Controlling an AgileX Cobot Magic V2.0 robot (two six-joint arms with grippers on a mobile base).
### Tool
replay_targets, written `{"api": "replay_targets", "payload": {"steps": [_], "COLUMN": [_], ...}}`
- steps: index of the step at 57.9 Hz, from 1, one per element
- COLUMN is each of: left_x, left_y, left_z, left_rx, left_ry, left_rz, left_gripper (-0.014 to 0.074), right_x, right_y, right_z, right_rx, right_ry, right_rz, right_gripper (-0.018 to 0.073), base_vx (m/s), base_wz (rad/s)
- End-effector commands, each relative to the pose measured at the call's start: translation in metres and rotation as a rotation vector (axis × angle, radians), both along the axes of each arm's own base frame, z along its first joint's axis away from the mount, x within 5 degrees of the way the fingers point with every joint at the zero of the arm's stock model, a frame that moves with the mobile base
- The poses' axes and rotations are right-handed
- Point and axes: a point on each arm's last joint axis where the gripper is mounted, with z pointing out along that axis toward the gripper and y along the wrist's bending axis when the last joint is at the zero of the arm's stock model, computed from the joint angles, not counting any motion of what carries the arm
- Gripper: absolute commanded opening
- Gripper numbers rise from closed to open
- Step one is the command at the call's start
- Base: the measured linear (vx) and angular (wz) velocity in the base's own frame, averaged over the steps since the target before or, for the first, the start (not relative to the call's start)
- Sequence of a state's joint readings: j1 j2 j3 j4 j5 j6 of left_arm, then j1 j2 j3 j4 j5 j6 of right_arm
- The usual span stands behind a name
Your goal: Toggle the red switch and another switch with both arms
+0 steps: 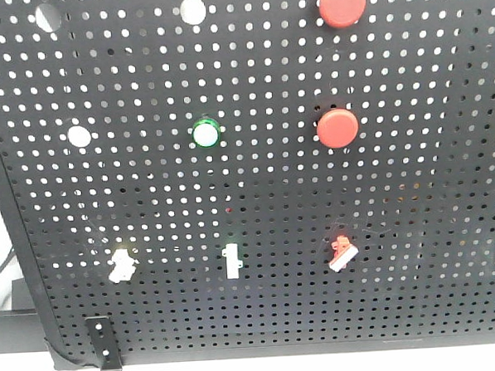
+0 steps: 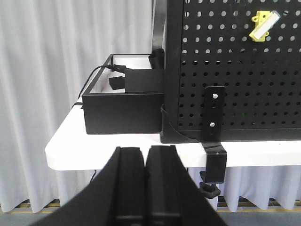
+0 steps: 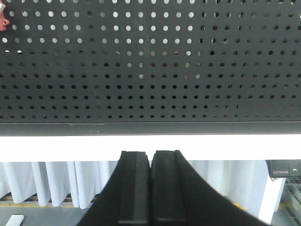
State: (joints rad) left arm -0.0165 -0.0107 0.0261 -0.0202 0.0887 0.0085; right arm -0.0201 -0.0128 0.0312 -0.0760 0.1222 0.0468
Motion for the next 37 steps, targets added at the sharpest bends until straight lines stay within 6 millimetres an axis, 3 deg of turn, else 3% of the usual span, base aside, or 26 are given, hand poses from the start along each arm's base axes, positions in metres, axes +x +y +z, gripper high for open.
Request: {"api": "replay_targets", "payload": {"steps": [1, 37], "left_x": [0.0009, 0.0009], "left_y": [0.0002, 0.0002], "left_z": [0.0004, 0.0004], "left_rx": [-0.01, -0.01], "left_ry": [-0.055, -0.055], "left_rz": [0.002, 0.002], "left_gripper": [0.0003, 0.0003], "right_x": [0.0004, 0.0004], "right_y": [0.0004, 0.0004], "right_z": [0.0056, 0.0056], "right_rx": [-0.013, -0.013], "right_ry": [-0.075, -0.075], "right_rz": [0.003, 0.003], "right_gripper": [-0.0006, -0.0006], "base_vx": [0.0, 0.0], "base_wz": [0.0, 0.0]}}
